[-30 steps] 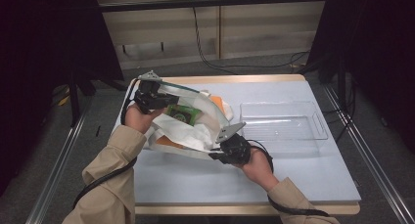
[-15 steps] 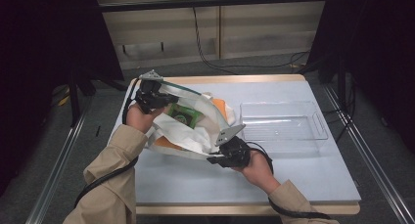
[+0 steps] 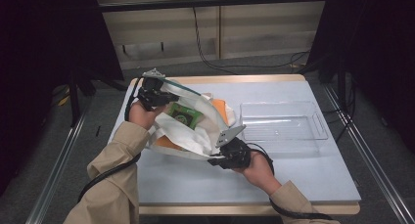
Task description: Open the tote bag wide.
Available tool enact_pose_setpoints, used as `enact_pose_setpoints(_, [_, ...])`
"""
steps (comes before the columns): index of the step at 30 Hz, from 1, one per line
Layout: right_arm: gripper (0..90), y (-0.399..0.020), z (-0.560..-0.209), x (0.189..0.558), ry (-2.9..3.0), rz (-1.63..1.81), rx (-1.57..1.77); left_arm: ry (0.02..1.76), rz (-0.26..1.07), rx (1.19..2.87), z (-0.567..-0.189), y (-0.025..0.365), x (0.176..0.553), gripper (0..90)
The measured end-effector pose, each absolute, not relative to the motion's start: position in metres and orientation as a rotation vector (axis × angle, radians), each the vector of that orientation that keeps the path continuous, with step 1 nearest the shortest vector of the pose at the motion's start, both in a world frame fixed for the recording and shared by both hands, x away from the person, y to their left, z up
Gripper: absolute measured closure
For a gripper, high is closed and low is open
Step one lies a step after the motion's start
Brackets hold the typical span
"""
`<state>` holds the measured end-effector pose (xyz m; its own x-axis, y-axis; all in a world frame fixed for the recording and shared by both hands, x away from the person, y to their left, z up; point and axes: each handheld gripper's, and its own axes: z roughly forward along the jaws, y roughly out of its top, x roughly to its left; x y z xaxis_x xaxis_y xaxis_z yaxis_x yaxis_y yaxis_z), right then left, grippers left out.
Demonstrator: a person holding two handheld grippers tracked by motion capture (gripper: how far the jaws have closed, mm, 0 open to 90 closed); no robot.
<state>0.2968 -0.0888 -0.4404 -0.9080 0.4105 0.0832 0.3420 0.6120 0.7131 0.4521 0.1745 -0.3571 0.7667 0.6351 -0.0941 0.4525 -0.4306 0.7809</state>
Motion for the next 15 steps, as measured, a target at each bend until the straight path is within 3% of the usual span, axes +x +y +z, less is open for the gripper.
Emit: enact_pose_setpoints(15, [83.6,-0.0860,-0.4388,0.2907,2.772,1.196,0.621,0.845,0.269,2.120,-0.3603,0.1700,0.4591,90.0])
